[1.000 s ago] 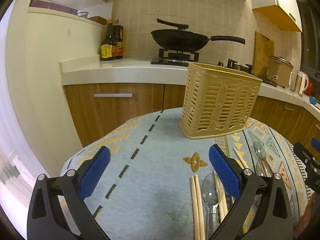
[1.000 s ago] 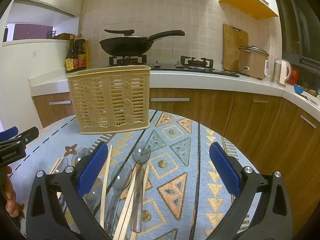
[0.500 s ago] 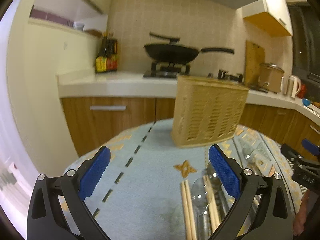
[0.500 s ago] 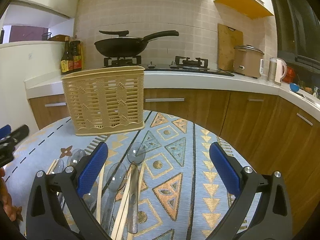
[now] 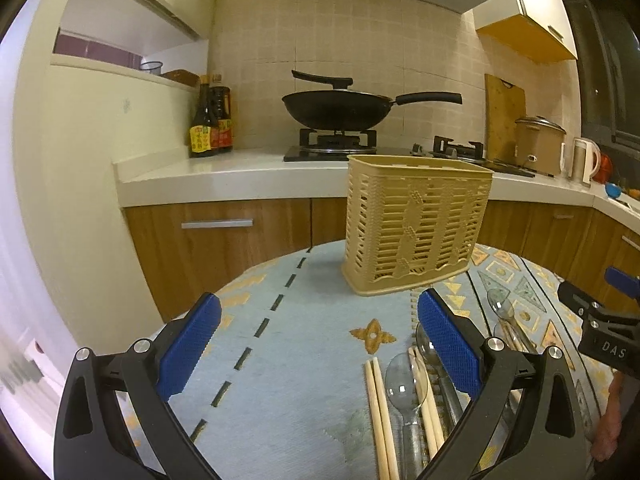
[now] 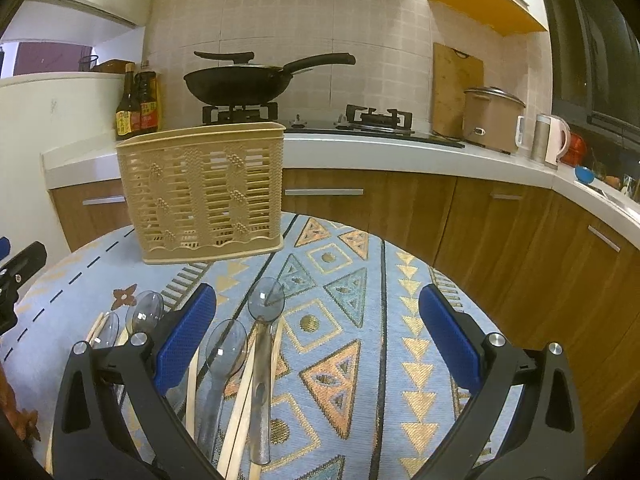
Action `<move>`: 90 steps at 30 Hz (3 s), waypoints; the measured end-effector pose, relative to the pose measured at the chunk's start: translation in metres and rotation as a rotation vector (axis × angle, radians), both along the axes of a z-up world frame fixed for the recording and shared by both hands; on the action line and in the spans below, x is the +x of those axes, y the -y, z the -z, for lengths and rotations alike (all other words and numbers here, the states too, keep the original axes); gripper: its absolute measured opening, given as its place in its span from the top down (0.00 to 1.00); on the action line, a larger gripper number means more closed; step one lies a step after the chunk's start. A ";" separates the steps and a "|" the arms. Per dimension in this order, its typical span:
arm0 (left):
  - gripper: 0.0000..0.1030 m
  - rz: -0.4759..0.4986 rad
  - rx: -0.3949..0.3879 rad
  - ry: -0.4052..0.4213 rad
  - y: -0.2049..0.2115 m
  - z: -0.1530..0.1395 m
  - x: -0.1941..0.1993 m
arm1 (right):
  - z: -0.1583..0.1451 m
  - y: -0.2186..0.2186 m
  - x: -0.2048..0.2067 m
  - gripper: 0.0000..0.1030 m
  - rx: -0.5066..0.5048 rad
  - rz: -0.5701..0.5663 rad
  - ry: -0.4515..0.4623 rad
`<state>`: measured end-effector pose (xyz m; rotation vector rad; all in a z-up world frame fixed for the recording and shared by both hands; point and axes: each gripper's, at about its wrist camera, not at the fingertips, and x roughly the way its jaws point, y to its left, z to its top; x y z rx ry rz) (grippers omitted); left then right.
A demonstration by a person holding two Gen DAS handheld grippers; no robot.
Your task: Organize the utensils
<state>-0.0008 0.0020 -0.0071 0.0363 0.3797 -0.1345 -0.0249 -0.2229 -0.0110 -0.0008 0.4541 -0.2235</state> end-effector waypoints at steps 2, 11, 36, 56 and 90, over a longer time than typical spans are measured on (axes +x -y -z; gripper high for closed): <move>0.07 0.014 0.005 -0.008 0.001 0.001 0.000 | -0.001 -0.002 -0.002 0.06 -0.004 -0.005 0.009; 0.07 0.020 -0.024 -0.011 -0.005 0.001 -0.001 | -0.002 -0.001 -0.005 0.06 -0.001 -0.002 0.025; 0.18 0.176 -0.168 -0.354 -0.059 -0.022 0.031 | -0.043 0.013 0.010 0.08 0.079 -0.046 -0.128; 0.87 0.384 0.056 -0.792 0.006 0.054 0.053 | -0.006 0.015 0.072 0.56 0.211 -0.233 -0.600; 0.87 0.400 0.220 -0.781 0.024 0.051 0.062 | 0.009 0.029 0.099 0.63 0.294 -0.237 -0.698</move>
